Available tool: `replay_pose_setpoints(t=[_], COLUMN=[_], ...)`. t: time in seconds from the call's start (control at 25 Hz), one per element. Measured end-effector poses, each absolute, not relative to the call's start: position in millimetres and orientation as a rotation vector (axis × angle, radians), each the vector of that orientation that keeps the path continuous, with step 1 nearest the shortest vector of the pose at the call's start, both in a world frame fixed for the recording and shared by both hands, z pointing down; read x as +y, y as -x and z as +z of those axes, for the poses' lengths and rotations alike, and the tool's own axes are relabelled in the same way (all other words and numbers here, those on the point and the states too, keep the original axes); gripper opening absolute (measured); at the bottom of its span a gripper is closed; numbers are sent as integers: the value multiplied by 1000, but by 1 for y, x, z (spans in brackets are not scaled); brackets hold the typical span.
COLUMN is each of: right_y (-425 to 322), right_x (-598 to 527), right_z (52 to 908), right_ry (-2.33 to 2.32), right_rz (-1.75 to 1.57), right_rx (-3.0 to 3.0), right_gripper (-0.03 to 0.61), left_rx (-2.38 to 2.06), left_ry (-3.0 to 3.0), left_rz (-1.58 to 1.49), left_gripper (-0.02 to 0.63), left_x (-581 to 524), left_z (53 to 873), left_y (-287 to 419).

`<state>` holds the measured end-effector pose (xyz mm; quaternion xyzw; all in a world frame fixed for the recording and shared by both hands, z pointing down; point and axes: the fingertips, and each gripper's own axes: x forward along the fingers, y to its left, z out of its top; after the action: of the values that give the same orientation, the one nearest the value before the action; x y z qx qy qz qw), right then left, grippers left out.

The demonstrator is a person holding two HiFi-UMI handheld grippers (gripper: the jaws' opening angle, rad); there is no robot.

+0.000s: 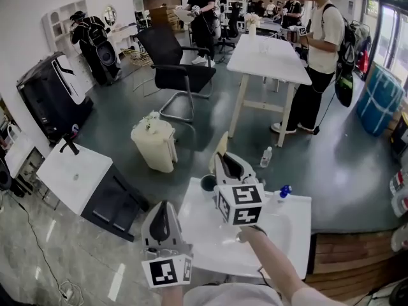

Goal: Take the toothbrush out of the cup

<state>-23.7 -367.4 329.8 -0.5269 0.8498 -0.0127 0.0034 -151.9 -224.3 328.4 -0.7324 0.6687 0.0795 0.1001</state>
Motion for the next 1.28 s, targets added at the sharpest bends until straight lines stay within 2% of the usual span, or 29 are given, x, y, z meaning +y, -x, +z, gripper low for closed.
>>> replay_pose_setpoints(t=[0.48, 1.04, 1.28], right_y=[-50, -90, -90], right_x=[-272, -218, -219], right_z=[277, 324, 318], right_ry=[1551, 1501, 1509], right_rz=[124, 52, 64], right_rx=[2394, 2326, 2326], right_gripper=[31, 31, 31], left_rx=[1839, 1725, 1733], left_ry=[2282, 2319, 2310], left_rz=[275, 247, 246], left_gripper=[15, 15, 15], left_x=[-231, -225, -224], left_z=[318, 317, 312], left_y=[109, 91, 96])
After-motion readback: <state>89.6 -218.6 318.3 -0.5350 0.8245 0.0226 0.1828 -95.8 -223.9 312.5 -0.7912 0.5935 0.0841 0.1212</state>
